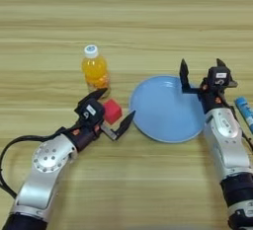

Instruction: Move the objects on the table

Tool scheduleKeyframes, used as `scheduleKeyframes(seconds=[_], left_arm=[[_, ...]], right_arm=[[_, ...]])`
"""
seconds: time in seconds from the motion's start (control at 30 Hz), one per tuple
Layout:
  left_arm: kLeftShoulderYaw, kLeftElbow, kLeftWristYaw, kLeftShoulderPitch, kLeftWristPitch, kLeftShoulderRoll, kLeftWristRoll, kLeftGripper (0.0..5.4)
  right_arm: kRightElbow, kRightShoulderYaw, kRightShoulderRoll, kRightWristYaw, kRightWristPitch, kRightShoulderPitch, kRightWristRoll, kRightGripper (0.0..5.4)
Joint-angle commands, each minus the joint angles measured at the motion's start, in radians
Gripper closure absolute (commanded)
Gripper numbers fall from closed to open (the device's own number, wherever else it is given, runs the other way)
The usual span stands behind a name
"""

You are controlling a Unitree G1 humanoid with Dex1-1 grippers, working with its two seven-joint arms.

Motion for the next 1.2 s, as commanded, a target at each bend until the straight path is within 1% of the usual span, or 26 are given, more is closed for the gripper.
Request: scheduleKeyframes(seconds=[0.03,0.2,0.33,0.5,0.7,0.93,1.1,1.2], left_arm=[[0.034,-0.032,0.001,0.028,0.016,0.033,-0.015,0.03],[0.051,-0.028,0.01,0.021,0.019,0.039,-0.018,0.03],[0.061,-0.021,0.04,0.014,0.051,0.028,-0.015,0.03],[0.072,0.007,0.094,-0.009,0.054,0.009,0.003,0.03],[0.09,0.034,0.135,-0.04,0.068,-0.008,-0.008,0.03],[0.087,0.066,0.15,-0.068,0.064,-0.024,-0.005,0.03],[0.09,0.09,0.179,-0.088,0.045,-0.03,0.018,0.03],[0.091,0.101,0.183,-0.095,0.04,-0.033,0.012,0.03]], right_arm=[[0.013,-0.002,-0.003,-0.006,0.002,-0.019,-0.003,0.0],[0.02,-0.001,-0.003,-0.006,-0.001,-0.022,-0.004,0.0],[0.02,-0.002,-0.002,-0.01,-0.003,-0.022,-0.006,0.0],[0.022,-0.003,-0.002,-0.012,-0.006,-0.023,-0.008,0.0],[0.021,-0.003,-0.002,-0.014,-0.006,-0.023,-0.011,0.0],[0.02,-0.002,-0.002,-0.014,-0.006,-0.023,-0.012,0.0],[0.02,-0.001,-0.001,-0.015,-0.006,-0.023,-0.014,0.0],[0.02,-0.001,0.0,-0.016,-0.006,-0.023,-0.014,0.0]])
